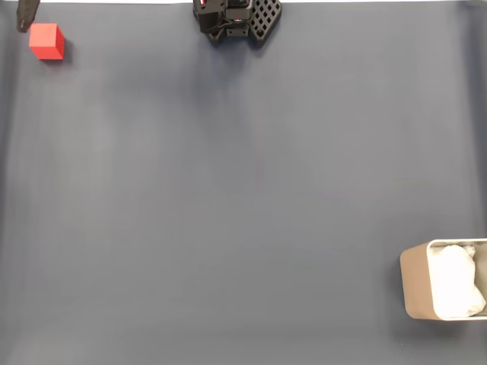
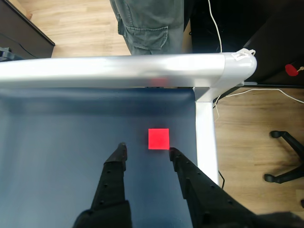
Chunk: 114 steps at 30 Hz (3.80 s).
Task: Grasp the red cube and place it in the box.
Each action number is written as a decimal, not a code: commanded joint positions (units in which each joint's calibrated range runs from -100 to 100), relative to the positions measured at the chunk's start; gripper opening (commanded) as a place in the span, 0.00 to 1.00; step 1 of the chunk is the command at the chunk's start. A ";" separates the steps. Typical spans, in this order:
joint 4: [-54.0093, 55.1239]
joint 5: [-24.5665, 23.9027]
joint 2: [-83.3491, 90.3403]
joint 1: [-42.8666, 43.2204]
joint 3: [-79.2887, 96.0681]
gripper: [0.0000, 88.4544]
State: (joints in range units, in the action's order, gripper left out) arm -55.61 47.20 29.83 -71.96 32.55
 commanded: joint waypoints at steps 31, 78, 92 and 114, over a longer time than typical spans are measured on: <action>15.53 0.73 -3.40 -3.11 12.61 0.38; 29.62 1.66 -15.19 -2.83 17.82 0.43; 32.00 1.86 -18.31 -2.54 17.82 0.43; 33.23 2.00 -19.95 -1.83 18.27 0.43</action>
State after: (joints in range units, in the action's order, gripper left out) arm -23.31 48.72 9.77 -74.48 50.99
